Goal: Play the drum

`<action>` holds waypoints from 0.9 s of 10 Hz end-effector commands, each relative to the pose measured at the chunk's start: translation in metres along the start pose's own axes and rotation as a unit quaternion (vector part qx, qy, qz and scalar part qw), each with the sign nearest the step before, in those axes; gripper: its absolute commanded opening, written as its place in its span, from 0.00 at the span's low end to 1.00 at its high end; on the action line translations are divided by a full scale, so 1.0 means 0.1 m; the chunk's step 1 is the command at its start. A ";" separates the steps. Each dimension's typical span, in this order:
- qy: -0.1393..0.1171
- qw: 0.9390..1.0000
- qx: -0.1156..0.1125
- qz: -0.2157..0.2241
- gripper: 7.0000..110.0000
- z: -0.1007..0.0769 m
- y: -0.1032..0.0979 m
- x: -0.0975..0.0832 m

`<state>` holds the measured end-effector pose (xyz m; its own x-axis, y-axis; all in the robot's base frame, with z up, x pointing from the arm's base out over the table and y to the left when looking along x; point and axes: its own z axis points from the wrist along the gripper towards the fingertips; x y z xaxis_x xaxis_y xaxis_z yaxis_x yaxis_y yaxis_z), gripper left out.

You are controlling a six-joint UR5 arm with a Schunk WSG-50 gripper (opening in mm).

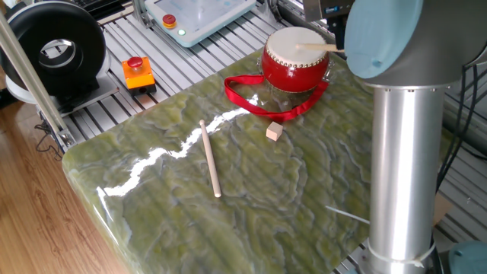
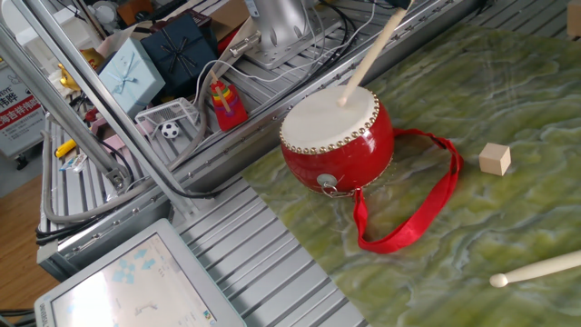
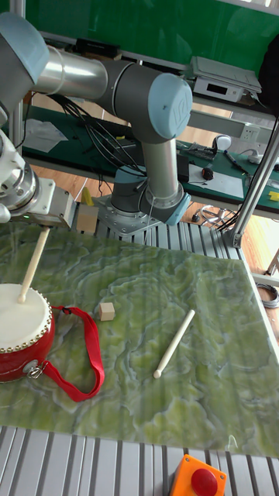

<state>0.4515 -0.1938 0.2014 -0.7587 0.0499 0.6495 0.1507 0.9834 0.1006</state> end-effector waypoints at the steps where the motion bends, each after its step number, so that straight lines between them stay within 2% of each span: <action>1: -0.017 0.999 0.040 0.006 0.00 -0.03 -0.18 -0.09; 2: -0.045 0.999 0.029 -0.003 0.00 -0.01 -0.15 -0.23; 3: -0.084 0.996 0.024 -0.008 0.00 0.00 -0.15 -0.42; 4: -0.115 0.993 0.025 -0.011 0.00 0.01 -0.16 -0.59; 6: -0.137 0.990 0.023 -0.012 0.00 0.06 -0.14 -0.75; 9: -0.139 0.990 0.029 -0.016 0.00 0.06 -0.18 -0.76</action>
<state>0.4959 -0.2135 0.1511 -0.8924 0.0632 0.4467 0.1018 0.9928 0.0627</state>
